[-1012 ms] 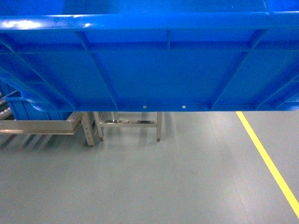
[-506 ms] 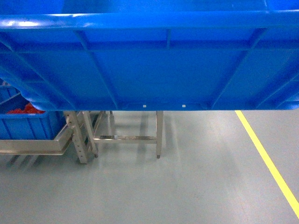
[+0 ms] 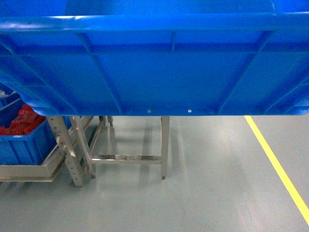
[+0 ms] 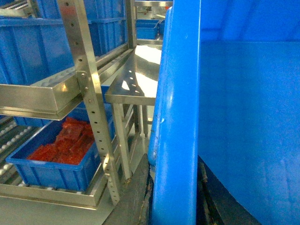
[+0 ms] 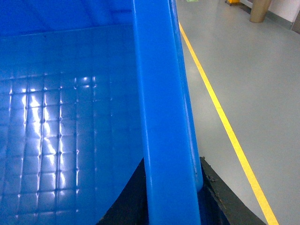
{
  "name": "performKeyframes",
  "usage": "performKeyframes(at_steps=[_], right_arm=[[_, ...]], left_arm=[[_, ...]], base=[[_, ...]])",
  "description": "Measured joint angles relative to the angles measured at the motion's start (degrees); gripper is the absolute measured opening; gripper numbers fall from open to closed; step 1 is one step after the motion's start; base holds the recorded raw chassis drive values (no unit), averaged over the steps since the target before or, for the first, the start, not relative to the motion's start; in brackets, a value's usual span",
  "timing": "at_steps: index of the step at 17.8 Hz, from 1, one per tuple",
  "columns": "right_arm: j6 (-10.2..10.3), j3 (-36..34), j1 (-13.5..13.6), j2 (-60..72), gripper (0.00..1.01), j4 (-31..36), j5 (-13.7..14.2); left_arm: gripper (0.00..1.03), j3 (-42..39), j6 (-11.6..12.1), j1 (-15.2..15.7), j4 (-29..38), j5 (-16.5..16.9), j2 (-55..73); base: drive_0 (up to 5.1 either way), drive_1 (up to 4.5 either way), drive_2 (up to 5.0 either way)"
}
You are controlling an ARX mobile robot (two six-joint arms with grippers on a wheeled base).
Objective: Place box next to blue box on left shelf
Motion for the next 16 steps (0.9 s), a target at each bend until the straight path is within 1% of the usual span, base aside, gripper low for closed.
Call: performKeyframes(at_steps=[3, 5, 11, 16], right_arm=[[0.02, -0.04, -0.11, -0.07, 0.21, 0.42, 0.28], [-0.07, -0.07, 0.0, -0.04, 0.21, 0.11, 0.04], [-0.04, -0.07, -0.04, -0.04, 0.21, 0.39, 0.04], [-0.02, -0.07, 0.0, -0.02, 0.21, 0.17, 0.0]], left_arm=[[0.15, 0.0, 0.02, -0.17, 0.81, -0.31, -0.04], [0.15, -0.02, 0.0, -0.04, -0.02, -0.09, -0.02], [0.15, -0.02, 0.0, -0.04, 0.26, -0.15, -0.04], [0.15, -0.02, 0.02, -0.04, 0.04, -0.04, -0.04]], base=[[-5.0, 2.43, 2.4], [-4.8, 2.68, 2.7], [-4.9, 2.49, 2.5], [-4.4, 0.76, 4.1]])
